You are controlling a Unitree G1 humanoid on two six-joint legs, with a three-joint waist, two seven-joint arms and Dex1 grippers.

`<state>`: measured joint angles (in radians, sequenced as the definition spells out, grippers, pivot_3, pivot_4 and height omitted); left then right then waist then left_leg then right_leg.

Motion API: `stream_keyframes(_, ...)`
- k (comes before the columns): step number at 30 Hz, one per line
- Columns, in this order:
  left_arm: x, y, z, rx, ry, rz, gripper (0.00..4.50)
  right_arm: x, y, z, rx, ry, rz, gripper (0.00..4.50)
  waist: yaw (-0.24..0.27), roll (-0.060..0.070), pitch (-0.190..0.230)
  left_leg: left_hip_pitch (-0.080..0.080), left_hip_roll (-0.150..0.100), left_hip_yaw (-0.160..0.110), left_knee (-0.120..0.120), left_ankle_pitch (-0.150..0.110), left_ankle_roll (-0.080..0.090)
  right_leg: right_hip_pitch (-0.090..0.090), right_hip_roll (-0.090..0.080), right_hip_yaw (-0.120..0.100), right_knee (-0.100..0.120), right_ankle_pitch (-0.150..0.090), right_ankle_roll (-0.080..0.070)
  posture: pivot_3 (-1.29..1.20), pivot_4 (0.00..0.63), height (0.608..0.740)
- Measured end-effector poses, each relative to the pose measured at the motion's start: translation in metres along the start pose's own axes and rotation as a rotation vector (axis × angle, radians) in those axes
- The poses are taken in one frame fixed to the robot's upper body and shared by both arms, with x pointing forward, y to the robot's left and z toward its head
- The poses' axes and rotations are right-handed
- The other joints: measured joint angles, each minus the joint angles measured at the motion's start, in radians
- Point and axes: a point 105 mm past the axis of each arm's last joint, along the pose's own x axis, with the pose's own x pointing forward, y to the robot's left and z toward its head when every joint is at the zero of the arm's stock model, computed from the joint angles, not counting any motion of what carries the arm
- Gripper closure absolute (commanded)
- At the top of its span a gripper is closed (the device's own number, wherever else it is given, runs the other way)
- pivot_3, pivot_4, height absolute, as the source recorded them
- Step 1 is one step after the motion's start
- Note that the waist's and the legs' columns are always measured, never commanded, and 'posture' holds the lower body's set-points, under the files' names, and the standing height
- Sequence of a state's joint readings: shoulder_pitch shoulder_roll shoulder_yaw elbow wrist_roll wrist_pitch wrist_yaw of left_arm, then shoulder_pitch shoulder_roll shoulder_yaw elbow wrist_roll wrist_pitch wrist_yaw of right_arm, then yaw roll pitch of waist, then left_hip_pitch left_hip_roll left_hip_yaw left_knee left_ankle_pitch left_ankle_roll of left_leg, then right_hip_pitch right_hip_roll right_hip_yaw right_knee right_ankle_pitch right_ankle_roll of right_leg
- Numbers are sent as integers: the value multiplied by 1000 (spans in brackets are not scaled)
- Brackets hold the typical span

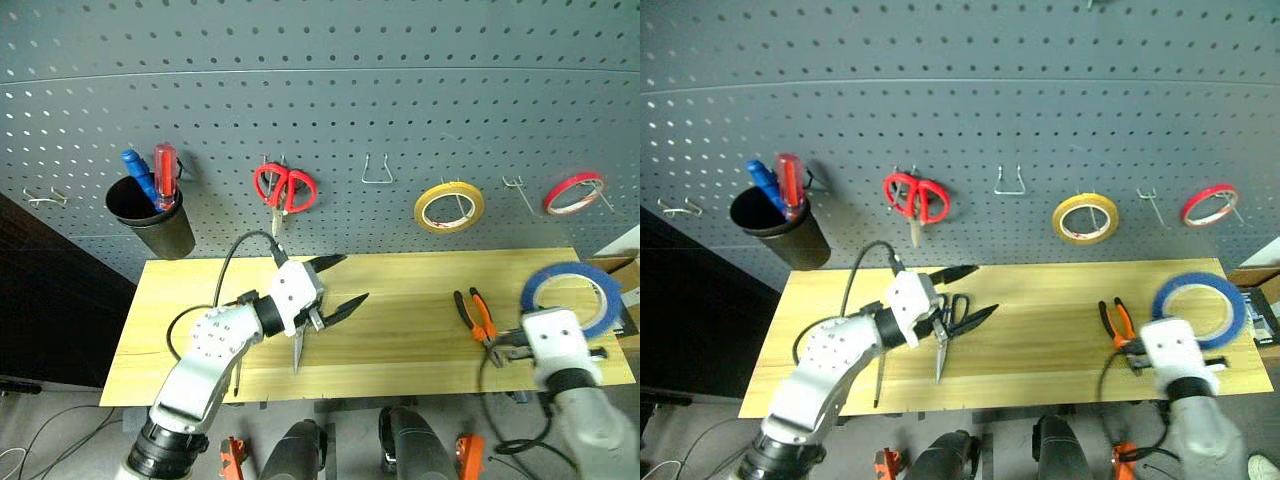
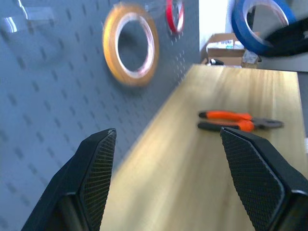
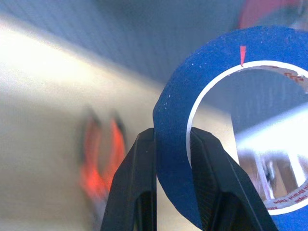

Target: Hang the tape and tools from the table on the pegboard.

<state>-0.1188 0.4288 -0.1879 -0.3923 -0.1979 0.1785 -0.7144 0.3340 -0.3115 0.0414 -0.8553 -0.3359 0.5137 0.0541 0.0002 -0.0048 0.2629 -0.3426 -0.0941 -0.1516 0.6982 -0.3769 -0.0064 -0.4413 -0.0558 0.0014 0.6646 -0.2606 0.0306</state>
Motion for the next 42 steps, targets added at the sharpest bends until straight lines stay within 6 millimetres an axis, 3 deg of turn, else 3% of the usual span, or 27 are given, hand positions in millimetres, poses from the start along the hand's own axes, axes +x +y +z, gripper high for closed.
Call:
stream_keyframes(2, -2, -5, -2, -46, 3, -6, 806, 7, -2, 22, -29, -95, -34, 3826, -2, -1, 0, 0, 0, 0, 1, 0, 0, 0, 0, 0, 0, 1, 0, -11, 259, 740)
stream_keyframes(5, -4, -6, -2, -88, -2, -2, 806, 17, -8, 34, -34, -146, -70, 3826, 3, -1, -1, 0, 0, -3, 1, 0, 0, 1, 0, -4, -1, 1, 0, 0, 256, 740)
stream_keyframes(12, 0, 2, 9, -92, -39, 0, 806, 51, -30, 18, 20, -122, -116, 3826, -4, -1, -1, -1, 0, -2, 1, 0, 0, 0, -1, -5, -1, 1, -1, 5, 255, 740)
stream_keyframes(17, 4, 4, 13, -103, -55, -2, 806, 73, -51, 9, 192, -134, -147, 3826, -6, -1, -1, -1, 0, -1, 1, 0, 0, 0, -1, -5, 0, 1, -1, 18, 253, 740)
stream_keyframes(23, 8, 8, 17, -114, -66, 16, 806, 91, -40, 19, 368, -204, -13, 3826, -8, -1, -1, -1, 1, 0, 0, 0, 0, 0, -1, -4, 0, 2, -2, 16, 253, 740)
stream_keyframes(28, 9, 10, 19, -107, -74, 16, 806, 100, -33, 29, 399, -243, 47, 3826, -8, -1, -1, -1, 1, 0, 1, 0, 0, 0, -1, -4, 0, 2, -2, 22, 249, 740)
stream_keyframes(35, 9, 10, 18, -110, -70, 18, 806, 100, -34, 12, 361, -184, 20, 1595, -4, -1, -2, -1, 1, 0, 1, 0, 0, -1, -1, -4, 0, 2, -2, 26, 228, 740)
stream_keyframes(39, 8, 11, 11, -123, -48, 19, 806, 82, -13, -17, 350, -56, 58, 284, -2, 3, -8, -1, 1, 0, 1, 0, 0, -1, -1, -4, 1, 2, -2, 23, 227, 740)
stream_keyframes(40, 7, 11, 9, -122, -34, 12, 806, 75, -5, -25, 351, -10, 73, 21, -2, 5, -9, -1, 1, 0, 1, 0, 0, -1, -1, -4, 1, 2, -2, 23, 227, 740)
stream_keyframes(42, 3, 11, 1, -101, 13, -19, 806, 64, 7, -37, 363, 76, 92, 21, -3, 6, -11, -1, 1, 1, 1, 0, 0, -1, -1, -3, 2, 2, -2, 22, 228, 740)
